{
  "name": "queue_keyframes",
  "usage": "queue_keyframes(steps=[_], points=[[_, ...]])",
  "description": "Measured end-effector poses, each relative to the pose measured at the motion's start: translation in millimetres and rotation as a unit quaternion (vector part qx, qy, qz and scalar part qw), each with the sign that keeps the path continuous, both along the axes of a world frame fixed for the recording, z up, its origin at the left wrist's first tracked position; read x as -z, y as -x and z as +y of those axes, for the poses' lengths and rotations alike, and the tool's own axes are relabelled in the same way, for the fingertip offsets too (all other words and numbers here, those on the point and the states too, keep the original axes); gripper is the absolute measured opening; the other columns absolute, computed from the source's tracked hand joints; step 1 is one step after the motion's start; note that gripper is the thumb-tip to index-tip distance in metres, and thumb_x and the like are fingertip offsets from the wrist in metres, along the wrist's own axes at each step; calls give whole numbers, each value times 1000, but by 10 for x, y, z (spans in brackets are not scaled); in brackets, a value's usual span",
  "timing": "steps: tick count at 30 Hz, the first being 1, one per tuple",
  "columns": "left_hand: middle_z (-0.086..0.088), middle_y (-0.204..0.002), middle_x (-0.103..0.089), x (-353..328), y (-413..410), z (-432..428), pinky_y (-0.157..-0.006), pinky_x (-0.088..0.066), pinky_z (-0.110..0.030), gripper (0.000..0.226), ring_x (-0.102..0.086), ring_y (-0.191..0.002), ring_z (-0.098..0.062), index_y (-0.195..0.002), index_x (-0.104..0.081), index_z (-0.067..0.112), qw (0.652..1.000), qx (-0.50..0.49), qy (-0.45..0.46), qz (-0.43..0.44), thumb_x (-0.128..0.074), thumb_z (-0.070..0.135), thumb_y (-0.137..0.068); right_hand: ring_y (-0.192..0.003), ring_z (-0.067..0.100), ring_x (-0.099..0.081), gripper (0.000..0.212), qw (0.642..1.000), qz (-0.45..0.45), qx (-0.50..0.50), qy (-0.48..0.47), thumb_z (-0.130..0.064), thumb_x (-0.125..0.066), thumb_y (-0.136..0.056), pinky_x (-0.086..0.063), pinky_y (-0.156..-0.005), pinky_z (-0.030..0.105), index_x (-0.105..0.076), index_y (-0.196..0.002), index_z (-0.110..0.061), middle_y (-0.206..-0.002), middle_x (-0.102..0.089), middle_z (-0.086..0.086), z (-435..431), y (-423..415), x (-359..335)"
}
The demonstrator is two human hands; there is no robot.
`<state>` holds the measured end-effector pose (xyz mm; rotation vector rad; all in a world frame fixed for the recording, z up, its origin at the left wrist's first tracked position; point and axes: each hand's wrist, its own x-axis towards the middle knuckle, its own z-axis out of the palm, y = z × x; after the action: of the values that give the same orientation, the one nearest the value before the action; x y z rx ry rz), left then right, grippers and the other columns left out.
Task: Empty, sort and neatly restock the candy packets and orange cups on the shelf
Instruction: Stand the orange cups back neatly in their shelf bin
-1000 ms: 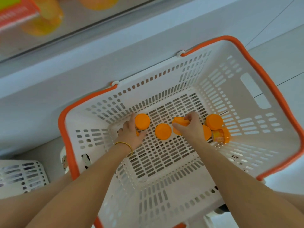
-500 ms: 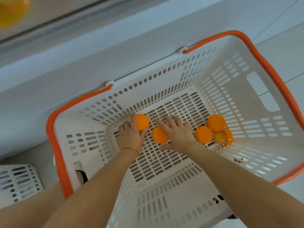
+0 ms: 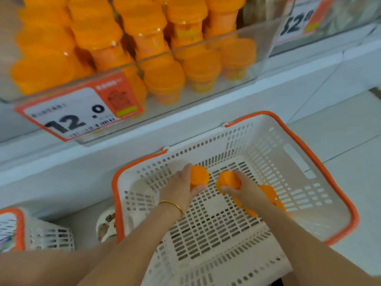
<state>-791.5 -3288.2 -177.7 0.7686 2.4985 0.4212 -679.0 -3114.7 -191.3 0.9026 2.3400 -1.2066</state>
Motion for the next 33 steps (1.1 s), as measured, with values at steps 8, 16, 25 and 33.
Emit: queue_keyframes(steps=[8, 16, 25, 33], points=[[-8, -137, -45, -2315, 85, 39, -87, -44, -35, 79, -49, -117, -28, -144, -19, 26, 981, 129, -137, 51, -57, 58, -82, -83, 4, -59, 52, 962, 269, 27, -31, -55, -73, -72, -44, -66, 15, -50, -114, -33, -97, -61, -7, 367, -66, -2249], [-4, -126, -48, -3620, 709, -182, -88, -41, -31, 82, -49, -110, -22, -140, -30, 19, 958, 81, -227, 154, -50, 57, -70, -100, 20, -49, 87, 893, 337, -139, -264, -77, -56, -54, -42, -82, 36, -50, -128, -31, -105, -49, -2, 323, 607, -3616], [-9, -127, -52, -3193, 1099, -39, -88, -47, -43, 69, -54, -108, -28, -137, -31, 29, 965, 150, 9, 213, -54, 61, -81, -122, 30, -36, 86, 847, 144, -300, -414, -76, -56, -68, -39, -99, 47, -41, -138, -30, -131, -42, 5, 317, 1426, -3400], [-3, -135, -48, -3098, 1048, 35, -81, -49, -37, 70, -50, -115, -24, -141, -26, 25, 941, 171, 82, 282, -33, 66, -86, -125, 28, -37, 102, 847, 116, -315, -411, -93, -18, -57, -44, -95, 49, -45, -130, -26, -137, -43, 2, 336, 1454, -3243]])
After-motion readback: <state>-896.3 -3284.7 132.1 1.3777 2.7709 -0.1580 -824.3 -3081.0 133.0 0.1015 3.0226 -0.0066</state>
